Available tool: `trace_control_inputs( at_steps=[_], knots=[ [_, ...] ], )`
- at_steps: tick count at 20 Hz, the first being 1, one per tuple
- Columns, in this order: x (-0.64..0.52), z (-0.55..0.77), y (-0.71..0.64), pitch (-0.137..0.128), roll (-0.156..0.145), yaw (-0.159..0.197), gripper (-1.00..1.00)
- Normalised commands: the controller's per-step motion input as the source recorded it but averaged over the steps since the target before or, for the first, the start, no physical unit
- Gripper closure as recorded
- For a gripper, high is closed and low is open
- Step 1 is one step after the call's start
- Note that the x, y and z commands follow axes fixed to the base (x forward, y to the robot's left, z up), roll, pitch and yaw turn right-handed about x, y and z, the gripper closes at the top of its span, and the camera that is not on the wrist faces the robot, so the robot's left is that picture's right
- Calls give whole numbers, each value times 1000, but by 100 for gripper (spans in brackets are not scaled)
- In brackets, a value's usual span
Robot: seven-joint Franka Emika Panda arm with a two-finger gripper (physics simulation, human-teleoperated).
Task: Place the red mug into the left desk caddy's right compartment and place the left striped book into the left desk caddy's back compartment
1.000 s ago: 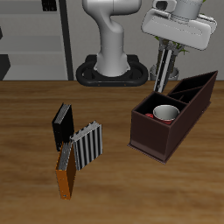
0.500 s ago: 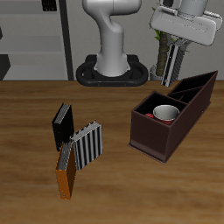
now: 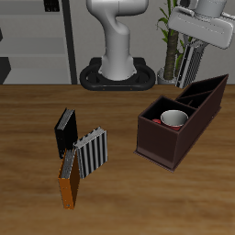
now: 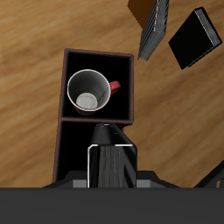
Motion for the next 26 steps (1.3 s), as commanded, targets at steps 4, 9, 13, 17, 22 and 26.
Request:
trace_control_inputs(
  at_steps=[4, 9, 13, 17, 22, 26],
  knots=[
    [-66, -20, 174, 8, -15, -89, 100],
    [-24, -24, 220, -4, 35, -14, 100],
    [37, -38, 178, -7, 13, 2, 100],
    [124, -82, 180, 13, 20, 10, 100],
    [90, -53, 47, 24, 2, -29, 100],
    [92, -67, 113, 9, 16, 25, 100]
  ],
)
